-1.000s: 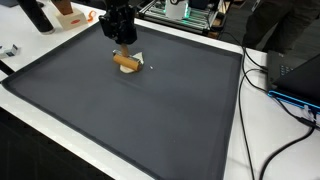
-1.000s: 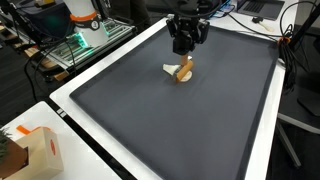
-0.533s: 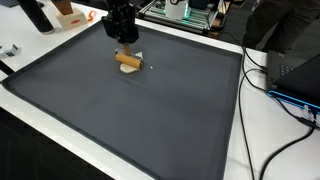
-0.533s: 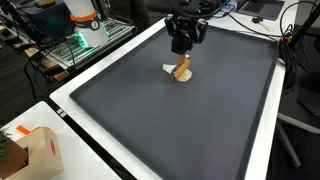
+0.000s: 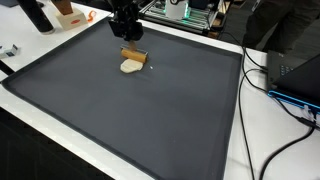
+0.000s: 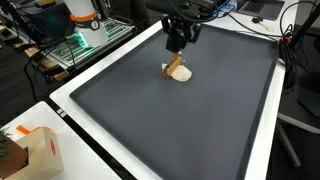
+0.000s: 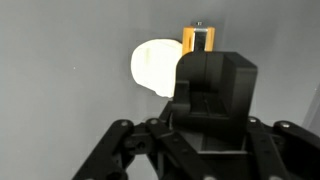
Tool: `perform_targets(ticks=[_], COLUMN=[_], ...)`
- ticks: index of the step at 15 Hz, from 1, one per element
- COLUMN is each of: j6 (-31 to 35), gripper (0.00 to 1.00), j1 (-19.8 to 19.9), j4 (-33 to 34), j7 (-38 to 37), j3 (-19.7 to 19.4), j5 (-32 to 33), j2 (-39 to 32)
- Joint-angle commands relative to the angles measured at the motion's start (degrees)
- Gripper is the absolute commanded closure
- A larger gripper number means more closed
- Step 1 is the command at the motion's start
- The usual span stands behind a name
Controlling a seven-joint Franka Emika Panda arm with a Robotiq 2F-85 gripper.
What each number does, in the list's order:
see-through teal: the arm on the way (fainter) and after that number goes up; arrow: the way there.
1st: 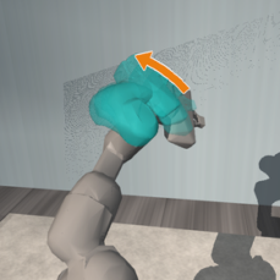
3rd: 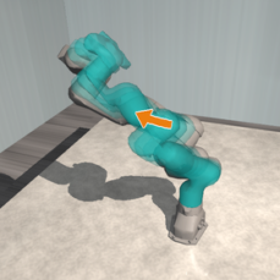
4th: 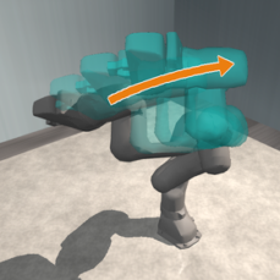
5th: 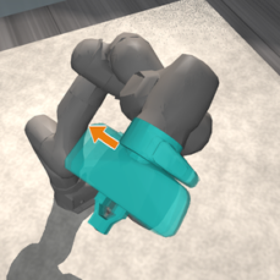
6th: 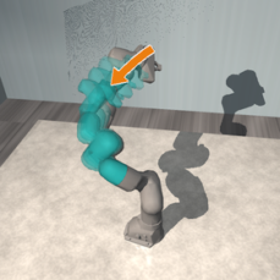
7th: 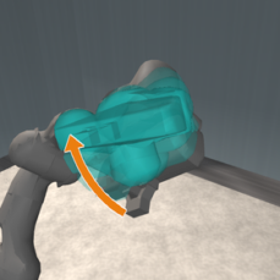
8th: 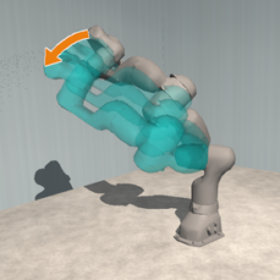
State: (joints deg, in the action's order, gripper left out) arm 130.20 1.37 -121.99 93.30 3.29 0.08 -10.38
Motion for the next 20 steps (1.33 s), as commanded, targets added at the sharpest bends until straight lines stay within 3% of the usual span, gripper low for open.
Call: perform_targets(ticks=[1, 20], j6=[-3.4, -9.8], gripper=[0.76, 0.76], j1=[0.0, -0.1], j4=[0.6, 3.2], j7=[1.5, 3.7], j3=[0.3, 0.5], j5=[0.1, 0.2], j2=[-2.0, -3.4])
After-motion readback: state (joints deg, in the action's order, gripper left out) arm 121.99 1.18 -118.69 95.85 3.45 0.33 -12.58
